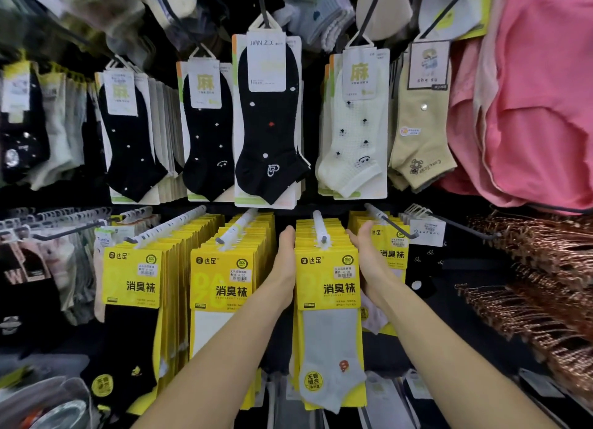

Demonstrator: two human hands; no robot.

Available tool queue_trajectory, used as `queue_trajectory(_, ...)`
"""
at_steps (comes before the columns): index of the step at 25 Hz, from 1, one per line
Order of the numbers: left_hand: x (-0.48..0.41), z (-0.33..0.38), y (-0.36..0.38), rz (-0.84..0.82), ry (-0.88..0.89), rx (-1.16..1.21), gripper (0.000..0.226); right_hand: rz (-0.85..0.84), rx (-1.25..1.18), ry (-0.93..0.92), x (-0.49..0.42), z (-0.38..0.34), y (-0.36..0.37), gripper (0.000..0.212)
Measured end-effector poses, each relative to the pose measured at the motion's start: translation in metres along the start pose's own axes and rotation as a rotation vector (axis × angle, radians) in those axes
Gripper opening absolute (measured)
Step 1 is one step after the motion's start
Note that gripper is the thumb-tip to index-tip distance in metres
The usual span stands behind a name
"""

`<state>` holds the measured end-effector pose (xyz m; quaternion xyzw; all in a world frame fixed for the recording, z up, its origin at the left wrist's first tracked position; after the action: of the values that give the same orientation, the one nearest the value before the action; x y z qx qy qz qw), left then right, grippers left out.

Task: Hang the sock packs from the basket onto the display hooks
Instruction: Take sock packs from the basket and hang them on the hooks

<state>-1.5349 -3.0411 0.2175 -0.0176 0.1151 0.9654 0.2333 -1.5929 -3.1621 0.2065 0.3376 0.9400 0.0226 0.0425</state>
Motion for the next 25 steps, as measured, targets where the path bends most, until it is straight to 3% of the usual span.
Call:
queue_trajectory(3, -0.001, -0.006, 0.002, -0.021, 0.004, 0.024, 0.069, 0.012, -0.022, -0.017, 0.004, -0.002, -0.002, 0.079)
queue_trajectory(6, 0.003, -0.028, -0.014, 0.066, 0.008, 0.065, 0.046, 0.039, -0.134, 0.002, 0.017, 0.016, -0.011, 0.08)
queue_trajectory(11, 0.016, -0.055, -0.008, 0.015, -0.082, 0.165, 0.063, 0.098, -0.051, 0.026, 0.032, 0.045, 0.0, 0.071)
queue_trajectory(14, 0.024, -0.051, -0.02, 0.088, -0.065, 0.171, 0.061, 0.113, -0.058, 0.03, 0.041, 0.048, -0.001, 0.064)
queue_trajectory(16, 0.032, -0.063, -0.029, 0.115, -0.08, 0.157, 0.059, 0.191, 0.004, 0.024, 0.051, 0.059, -0.011, 0.075)
queue_trajectory(18, 0.044, -0.073, -0.027, 0.088, -0.114, 0.12, 0.059, 0.128, 0.061, -0.012, 0.06, 0.064, -0.003, 0.085)
queue_trajectory(20, 0.05, -0.07, -0.02, 0.051, -0.107, 0.107, 0.059, 0.073, 0.077, -0.092, 0.07, 0.052, 0.006, 0.071)
queue_trajectory(23, 0.068, -0.059, -0.028, 0.074, -0.041, 0.029, 0.049, 0.181, 0.02, -0.254, 0.09, 0.03, -0.011, 0.036)
queue_trajectory(25, 0.085, -0.061, -0.046, 0.114, 0.006, -0.028, 0.045, 0.273, -0.015, -0.359, 0.114, 0.027, -0.024, 0.038)
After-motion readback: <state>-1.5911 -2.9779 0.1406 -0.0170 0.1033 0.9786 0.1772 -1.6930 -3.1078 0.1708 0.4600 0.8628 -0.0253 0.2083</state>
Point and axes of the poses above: each hand's wrist, its own x-axis away from the middle knuckle, its own y-axis out of the palm, z = x × y, the point moved 9 cm from there along -x, towards the middle knuckle, and after that the axes turned 9 degrees about z, right-handed, at the moved point
